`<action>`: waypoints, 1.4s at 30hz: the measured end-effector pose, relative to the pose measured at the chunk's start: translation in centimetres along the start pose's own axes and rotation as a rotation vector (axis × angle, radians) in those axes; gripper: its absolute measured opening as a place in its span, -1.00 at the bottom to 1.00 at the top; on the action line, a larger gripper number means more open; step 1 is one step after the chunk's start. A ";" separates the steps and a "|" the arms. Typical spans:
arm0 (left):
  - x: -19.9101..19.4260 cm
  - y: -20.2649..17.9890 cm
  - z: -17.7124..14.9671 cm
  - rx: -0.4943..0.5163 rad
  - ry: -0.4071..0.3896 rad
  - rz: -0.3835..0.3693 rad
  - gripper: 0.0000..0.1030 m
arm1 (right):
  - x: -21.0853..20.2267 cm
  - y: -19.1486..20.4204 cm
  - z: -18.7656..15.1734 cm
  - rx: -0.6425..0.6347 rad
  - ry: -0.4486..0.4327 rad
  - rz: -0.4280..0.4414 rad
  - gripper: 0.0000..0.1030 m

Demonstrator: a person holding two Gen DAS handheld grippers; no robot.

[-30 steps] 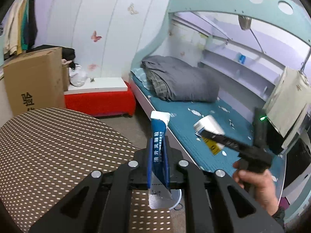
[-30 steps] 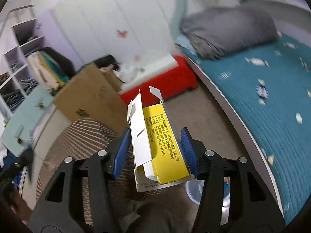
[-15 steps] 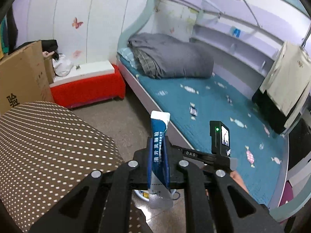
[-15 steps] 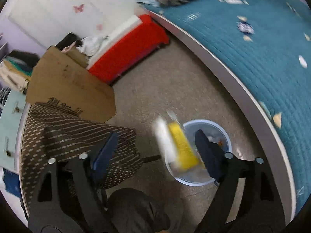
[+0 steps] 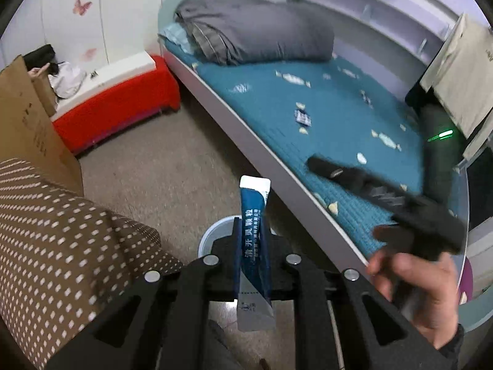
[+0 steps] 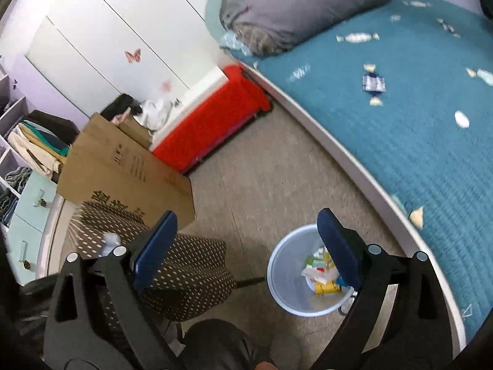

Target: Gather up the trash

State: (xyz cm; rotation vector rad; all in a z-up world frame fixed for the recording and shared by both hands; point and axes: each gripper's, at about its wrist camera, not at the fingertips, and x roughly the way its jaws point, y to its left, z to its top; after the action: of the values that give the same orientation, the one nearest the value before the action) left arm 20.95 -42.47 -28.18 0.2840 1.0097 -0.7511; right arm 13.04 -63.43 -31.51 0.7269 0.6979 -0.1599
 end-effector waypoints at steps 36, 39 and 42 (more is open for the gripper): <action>-22.4 6.9 -5.0 -0.164 -0.467 0.242 0.89 | -12.4 19.9 -2.8 -0.289 -0.164 0.031 0.88; -24.6 8.1 -6.4 -0.187 -0.498 0.338 0.89 | -13.5 22.9 -3.7 -0.310 -0.168 0.021 0.88; -26.7 9.2 -7.7 -0.210 -0.533 0.423 0.89 | -14.6 25.7 -4.7 -0.355 -0.190 0.027 0.88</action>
State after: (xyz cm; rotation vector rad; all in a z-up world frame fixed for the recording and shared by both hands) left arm 13.82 -20.07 -10.72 0.0972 0.4894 -0.3018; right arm 8.75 -42.62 -10.47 0.3746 0.5164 -0.0752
